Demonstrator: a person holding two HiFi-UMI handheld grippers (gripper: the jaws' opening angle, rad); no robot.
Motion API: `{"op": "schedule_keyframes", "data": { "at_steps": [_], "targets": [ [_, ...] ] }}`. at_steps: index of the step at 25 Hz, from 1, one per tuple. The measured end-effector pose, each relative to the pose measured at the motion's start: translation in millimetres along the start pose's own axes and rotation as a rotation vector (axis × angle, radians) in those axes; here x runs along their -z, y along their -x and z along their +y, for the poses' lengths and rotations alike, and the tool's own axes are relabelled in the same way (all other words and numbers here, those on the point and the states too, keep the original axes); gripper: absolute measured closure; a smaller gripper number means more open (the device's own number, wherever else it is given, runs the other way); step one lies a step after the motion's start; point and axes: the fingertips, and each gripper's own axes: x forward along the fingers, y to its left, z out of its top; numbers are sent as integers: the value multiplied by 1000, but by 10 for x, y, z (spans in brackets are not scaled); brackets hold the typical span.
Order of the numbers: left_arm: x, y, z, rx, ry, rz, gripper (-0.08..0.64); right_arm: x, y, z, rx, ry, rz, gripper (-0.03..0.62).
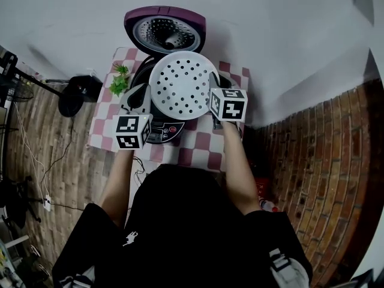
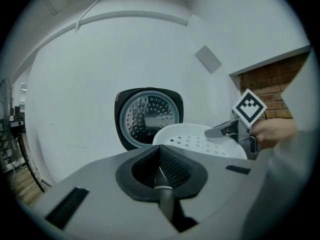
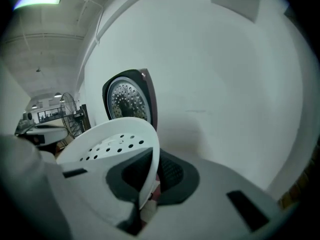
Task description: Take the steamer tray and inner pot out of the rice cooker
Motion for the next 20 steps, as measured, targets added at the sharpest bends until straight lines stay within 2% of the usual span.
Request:
{"op": "schedule_keyframes", "data": {
  "at_steps": [10,20],
  "targets": [
    [-46,-39,-534,15,-24,0,558,125,331,-547,32,-26,-14,581],
    [96,-51,-1155,55,-19,30,557,586,596,-1189,93,-78,26,581]
  ]
}}
